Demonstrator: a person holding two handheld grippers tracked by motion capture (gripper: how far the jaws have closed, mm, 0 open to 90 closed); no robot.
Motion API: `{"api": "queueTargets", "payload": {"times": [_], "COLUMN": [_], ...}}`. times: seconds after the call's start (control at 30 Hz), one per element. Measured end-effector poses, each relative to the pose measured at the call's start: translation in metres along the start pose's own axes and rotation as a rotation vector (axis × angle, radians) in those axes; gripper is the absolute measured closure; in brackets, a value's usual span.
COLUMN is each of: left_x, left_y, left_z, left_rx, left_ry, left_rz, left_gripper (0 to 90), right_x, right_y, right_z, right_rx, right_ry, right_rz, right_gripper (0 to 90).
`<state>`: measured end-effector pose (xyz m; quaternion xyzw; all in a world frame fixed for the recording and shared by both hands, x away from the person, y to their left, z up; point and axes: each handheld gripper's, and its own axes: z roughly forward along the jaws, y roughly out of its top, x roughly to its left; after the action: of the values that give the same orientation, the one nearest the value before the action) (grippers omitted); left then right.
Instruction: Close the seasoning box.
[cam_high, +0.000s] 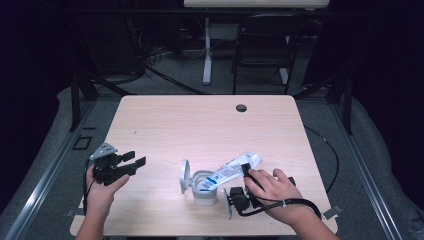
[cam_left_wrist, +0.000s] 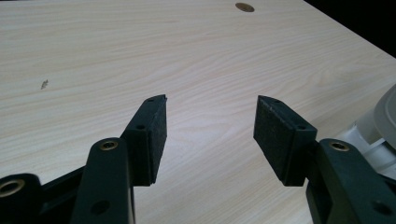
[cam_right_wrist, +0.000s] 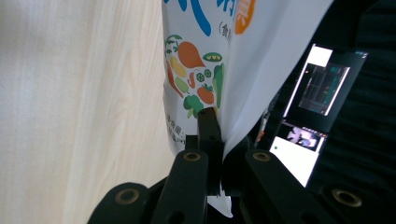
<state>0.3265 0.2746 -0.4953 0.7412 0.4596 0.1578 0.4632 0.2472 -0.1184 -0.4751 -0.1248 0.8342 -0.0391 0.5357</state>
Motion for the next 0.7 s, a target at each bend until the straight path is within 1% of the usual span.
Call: {"api": "queueTargets", "payload": {"times": [0.03, 0.07, 0.1, 0.13, 0.23, 0.27, 0.3, 0.33, 0.37, 0.4, 0.47, 0.5, 0.53, 0.57, 0.6, 0.63, 0.7], "left_x": [0.0, -0.001, -0.001, -0.002, -0.004, -0.005, -0.005, -0.005, -0.005, -0.004, -0.003, -0.003, -0.003, -0.003, -0.003, -0.003, -0.001], "left_y": [0.001, 0.001, 0.002, 0.003, 0.005, 0.005, 0.005, 0.005, 0.005, 0.005, 0.005, 0.005, 0.005, 0.005, 0.005, 0.004, 0.003], "left_z": [-0.001, -0.002, -0.003, -0.005, -0.008, -0.009, -0.01, -0.01, -0.01, -0.01, -0.01, -0.01, -0.01, -0.011, -0.011, -0.011, -0.012], "left_rx": [-0.003, -0.01, -0.01, -0.014, -0.032, -0.033, -0.033, -0.033, -0.035, -0.031, -0.034, -0.037, -0.038, -0.036, -0.038, -0.039, -0.037], "left_ry": [0.0, 0.003, 0.0, -0.001, -0.005, -0.004, -0.006, -0.003, -0.005, -0.006, -0.004, -0.005, -0.004, -0.001, -0.001, 0.001, 0.005], "left_rz": [0.0, 0.0, -0.001, -0.002, 0.005, 0.007, 0.004, 0.007, 0.009, 0.006, 0.003, -0.004, 0.001, 0.001, 0.001, -0.001, -0.005], "left_gripper": [44.7, 44.7, 44.7, 44.6, 44.6, 44.6, 44.6, 44.6, 44.6, 44.7, 44.7, 44.6, 44.7, 44.7, 44.6, 44.6, 44.6], "right_x": [0.0, 0.0, 0.0, 0.0, 0.002, 0.002, 0.004, 0.006, 0.006, 0.007, 0.009, 0.009, 0.009, 0.01, 0.01, 0.012, 0.012], "right_y": [0.0, 0.0, 0.0, 0.001, -0.001, -0.001, -0.003, -0.003, -0.004, -0.005, -0.007, -0.009, -0.009, -0.01, -0.011, -0.012, -0.013], "right_z": [0.0, -0.001, 0.0, -0.001, 0.002, 0.002, 0.003, 0.003, 0.003, 0.004, 0.004, 0.005, 0.004, 0.005, 0.006, 0.007, 0.007], "right_rx": [-0.002, 0.01, 0.004, 0.012, -0.016, -0.002, -0.019, -0.015, -0.017, -0.032, -0.045, -0.052, -0.036, -0.053, -0.06, -0.068, -0.074], "right_ry": [0.004, 0.008, 0.018, 0.031, 0.071, 0.077, 0.081, 0.089, 0.093, 0.095, 0.107, 0.114, 0.122, 0.127, 0.132, 0.137, 0.145], "right_rz": [0.008, 0.017, 0.04, 0.061, 0.166, 0.178, 0.204, 0.228, 0.238, 0.266, 0.318, 0.333, 0.343, 0.375, 0.395, 0.424, 0.464], "right_gripper": [89.6, 89.6, 89.6, 89.6, 89.6, 89.6, 89.6, 89.6, 89.6, 89.6, 89.5, 89.6, 89.6, 89.6, 89.6, 89.6, 89.6]}}
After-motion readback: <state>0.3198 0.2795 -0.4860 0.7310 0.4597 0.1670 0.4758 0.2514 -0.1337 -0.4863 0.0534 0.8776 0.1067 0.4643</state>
